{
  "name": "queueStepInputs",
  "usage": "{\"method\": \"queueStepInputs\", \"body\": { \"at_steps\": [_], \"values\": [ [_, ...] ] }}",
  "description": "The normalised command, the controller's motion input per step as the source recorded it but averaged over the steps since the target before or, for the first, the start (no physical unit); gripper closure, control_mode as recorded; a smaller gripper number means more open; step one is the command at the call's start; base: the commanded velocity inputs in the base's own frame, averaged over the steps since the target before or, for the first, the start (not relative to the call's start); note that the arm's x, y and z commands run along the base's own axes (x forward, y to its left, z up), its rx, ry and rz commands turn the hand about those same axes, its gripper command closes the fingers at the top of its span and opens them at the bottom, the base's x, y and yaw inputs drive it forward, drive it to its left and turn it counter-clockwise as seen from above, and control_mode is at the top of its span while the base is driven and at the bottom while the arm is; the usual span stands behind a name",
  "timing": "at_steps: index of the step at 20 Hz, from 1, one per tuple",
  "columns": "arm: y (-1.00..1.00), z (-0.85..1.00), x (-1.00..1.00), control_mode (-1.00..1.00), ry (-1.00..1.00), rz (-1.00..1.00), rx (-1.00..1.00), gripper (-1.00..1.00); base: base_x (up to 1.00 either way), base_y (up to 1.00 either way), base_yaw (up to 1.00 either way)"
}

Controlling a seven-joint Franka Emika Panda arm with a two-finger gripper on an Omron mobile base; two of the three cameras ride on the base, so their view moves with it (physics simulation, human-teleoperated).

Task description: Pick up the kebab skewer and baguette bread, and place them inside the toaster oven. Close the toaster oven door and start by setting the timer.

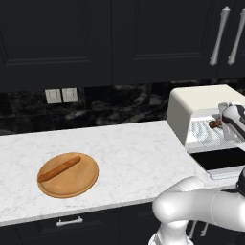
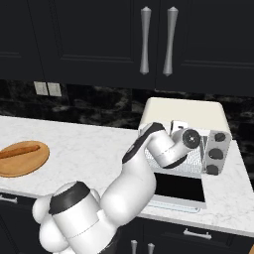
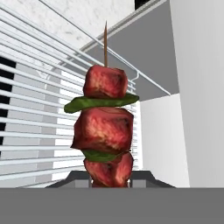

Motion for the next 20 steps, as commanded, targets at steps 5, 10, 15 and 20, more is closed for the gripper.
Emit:
{"method": "queueStepInputs", "body": {
  "at_steps": [5,10,15,20],
  "values": [
    [-0.04,-0.18,0.00,-1.00,0.00,0.00,0.00,1.00,0.00,0.00,0.00],
    [0.00,0.00,0.00,-1.00,0.00,0.00,0.00,1.00,0.00,0.00,0.00],
    [0.00,0.00,0.00,-1.00,0.00,0.00,0.00,1.00,0.00,0.00,0.00],
    [0.00,0.00,0.00,-1.00,0.00,0.00,0.00,-1.00,0.00,0.00,0.00]
  ]
}}
